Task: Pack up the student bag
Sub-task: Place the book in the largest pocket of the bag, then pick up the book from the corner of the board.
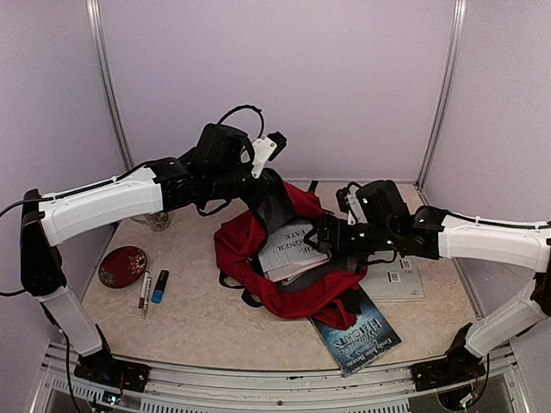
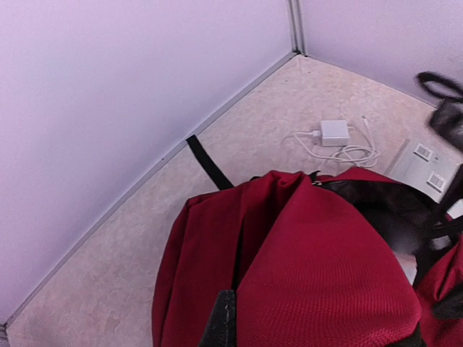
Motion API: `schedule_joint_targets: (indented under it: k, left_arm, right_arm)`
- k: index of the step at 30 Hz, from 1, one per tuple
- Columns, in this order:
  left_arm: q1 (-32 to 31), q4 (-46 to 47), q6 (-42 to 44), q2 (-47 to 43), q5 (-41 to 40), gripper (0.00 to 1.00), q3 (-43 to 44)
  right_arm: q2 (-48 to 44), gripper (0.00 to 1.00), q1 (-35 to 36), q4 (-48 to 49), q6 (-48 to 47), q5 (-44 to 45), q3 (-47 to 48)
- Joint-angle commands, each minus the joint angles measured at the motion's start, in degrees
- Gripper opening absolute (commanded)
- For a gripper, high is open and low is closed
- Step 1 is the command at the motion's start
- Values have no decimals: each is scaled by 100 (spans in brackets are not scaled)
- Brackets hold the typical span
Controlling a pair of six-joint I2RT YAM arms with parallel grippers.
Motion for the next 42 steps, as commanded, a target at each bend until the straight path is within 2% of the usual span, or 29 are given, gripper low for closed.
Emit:
schedule_joint_targets:
  k: [1, 7, 10, 14, 16, 20, 27, 30, 32, 35, 38, 42]
  left_arm:
    - [333, 182, 42, -23, -477, 0, 55]
    - [368, 200, 49, -240, -247, 0, -116]
    - [342, 357, -118, -423, -11, 0, -365]
    - [284, 488, -180, -611, 91, 0, -583]
    - [242, 462, -167, -649, 152, 0, -591]
    - [128, 404, -108, -664, 75, 0, -591]
    - [28, 393, -37, -669, 131, 3, -512]
    - [23, 382, -61, -602, 138, 3, -521]
    - [23, 355, -75, -565, 145, 3, -521]
    - [14, 345, -53, -549, 160, 3, -506]
    - [5, 353, -27, -573, 136, 3, -504]
    - [14, 396, -17, -618, 107, 3, -528]
  right_arm:
    - [-1020, 100, 74, -2377, -399, 236, 57]
    - [-1749, 100, 14, -3712, 480, 307, -1087]
    - [-1990, 100, -81, -3750, 702, 51, -1675]
    - [-1716, 100, -143, -3800, 708, -173, -1935]
    - [-1702, 100, -158, -3288, 577, -625, -2114]
    - [-1625, 100, -231, -1811, 431, -2089, -2731]
    - [-1845, 97, -349, 347, 960, -3140, -3713]
    - [-1758, 80, -374, 1787, 1485, -3442, -4390]
    - [-1709, 69, -393, 2421, 1724, -3509, -4617]
    - [-1785, 58, -389, 2836, 1877, -3451, -4780]
    - [-1854, 53, -389, 3355, 2076, -3449, -5021]
    - [-1709, 41, -390, 3808, 2241, -3407, -5265]
